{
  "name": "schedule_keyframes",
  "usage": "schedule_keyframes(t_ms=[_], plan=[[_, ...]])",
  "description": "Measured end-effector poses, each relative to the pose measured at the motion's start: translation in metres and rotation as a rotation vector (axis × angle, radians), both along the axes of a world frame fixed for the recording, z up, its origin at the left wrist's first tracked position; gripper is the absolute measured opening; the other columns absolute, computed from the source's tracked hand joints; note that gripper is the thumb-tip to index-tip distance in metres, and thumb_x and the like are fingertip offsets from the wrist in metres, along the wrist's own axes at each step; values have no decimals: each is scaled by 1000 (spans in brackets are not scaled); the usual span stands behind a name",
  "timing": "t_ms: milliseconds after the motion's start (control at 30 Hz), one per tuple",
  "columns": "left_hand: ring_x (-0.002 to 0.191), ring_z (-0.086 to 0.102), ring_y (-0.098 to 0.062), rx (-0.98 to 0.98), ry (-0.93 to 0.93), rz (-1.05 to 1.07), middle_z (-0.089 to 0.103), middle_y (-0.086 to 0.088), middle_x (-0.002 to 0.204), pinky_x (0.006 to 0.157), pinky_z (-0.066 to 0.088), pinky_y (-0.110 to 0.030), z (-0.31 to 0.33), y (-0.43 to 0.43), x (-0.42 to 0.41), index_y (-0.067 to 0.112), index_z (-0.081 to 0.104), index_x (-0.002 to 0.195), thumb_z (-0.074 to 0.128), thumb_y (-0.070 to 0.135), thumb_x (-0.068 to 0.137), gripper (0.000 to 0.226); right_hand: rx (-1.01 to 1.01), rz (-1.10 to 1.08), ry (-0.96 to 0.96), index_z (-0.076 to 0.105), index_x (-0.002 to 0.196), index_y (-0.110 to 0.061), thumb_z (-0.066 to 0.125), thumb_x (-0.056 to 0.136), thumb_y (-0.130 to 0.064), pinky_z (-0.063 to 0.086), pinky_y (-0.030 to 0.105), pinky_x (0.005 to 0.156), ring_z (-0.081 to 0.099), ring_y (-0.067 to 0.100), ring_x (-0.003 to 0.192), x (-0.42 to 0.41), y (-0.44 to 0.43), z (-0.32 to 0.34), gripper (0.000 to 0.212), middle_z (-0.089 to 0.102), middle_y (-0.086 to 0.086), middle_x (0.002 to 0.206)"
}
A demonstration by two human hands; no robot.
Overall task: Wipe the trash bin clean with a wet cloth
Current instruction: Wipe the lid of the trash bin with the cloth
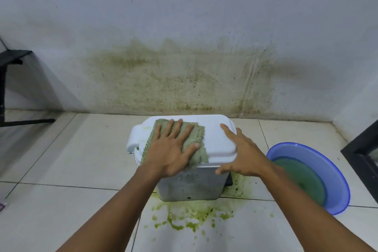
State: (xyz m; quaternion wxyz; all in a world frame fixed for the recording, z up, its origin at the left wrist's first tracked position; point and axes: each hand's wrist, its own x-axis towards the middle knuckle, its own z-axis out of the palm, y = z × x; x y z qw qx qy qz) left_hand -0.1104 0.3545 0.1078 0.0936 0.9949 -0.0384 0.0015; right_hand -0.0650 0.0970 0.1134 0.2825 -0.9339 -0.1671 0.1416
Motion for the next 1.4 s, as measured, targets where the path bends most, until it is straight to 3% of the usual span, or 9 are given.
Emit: schedule_keyframes(t_ms=[67,400,500,633,767,933,1067,1233,1400], plan=[[159,-15,-13,6,-20,42,-7,9,173,127,-15,-47,0,19,-6,47,0,163,0,83,91,80,42,-26,-25,-3,143,-68,79,36,-84,41,50,109,32,31,142,-2,2,-3,136,19,0,161],[160,-16,-26,15,-4,109,-9,-1,174,125,-17,-53,7,-6,4,34,-3,165,-6,75,92,84,18,-52,-149,-4,147,-63,85,41,-72,45,47,105,37,32,135,-8,7,-15,139,13,1,162],[160,-15,-20,1,-29,43,-6,3,174,127,-15,-48,1,4,-3,39,0,165,-1,77,94,80,-84,14,-309,-5,152,-53,80,53,-73,30,46,117,21,31,147,-9,6,-19,132,-3,6,167],[160,-11,-14,-40,-46,53,-1,7,174,128,-14,-43,1,30,-3,45,7,163,0,84,90,83,-90,187,-454,8,158,-31,82,68,-59,7,38,126,-12,12,153,-3,5,-19,120,-10,-5,166],[160,-11,-23,-7,3,126,-3,1,174,127,-15,-50,8,14,11,37,4,165,-1,80,91,86,-51,178,-461,11,156,-34,87,69,-41,25,29,116,-7,7,153,0,7,-20,115,0,-13,165],[159,-16,-22,9,3,10,-7,0,174,126,-16,-49,8,-37,8,35,-4,165,1,72,96,78,50,166,-483,25,154,-29,90,66,-35,24,31,120,2,12,154,-1,8,-24,110,11,-8,165],[159,-13,-12,-46,-28,23,-2,8,174,127,-15,-40,4,-1,-10,40,3,164,0,78,94,80,70,144,-516,28,154,-28,90,65,-37,27,35,119,6,13,154,-4,6,-27,109,16,-7,165],[160,-11,-26,6,97,239,-5,-1,175,127,-10,-52,19,39,21,35,1,166,11,73,100,77,95,113,-509,29,154,-28,88,68,-36,17,28,120,4,11,154,-9,10,-30,105,15,-9,164],[158,-18,-31,20,112,85,-14,-6,172,126,-14,-56,26,-31,38,30,-9,164,5,69,101,76,154,87,-504,34,151,-31,92,62,-25,20,25,120,8,5,153,-6,11,-31,107,21,-13,162]])
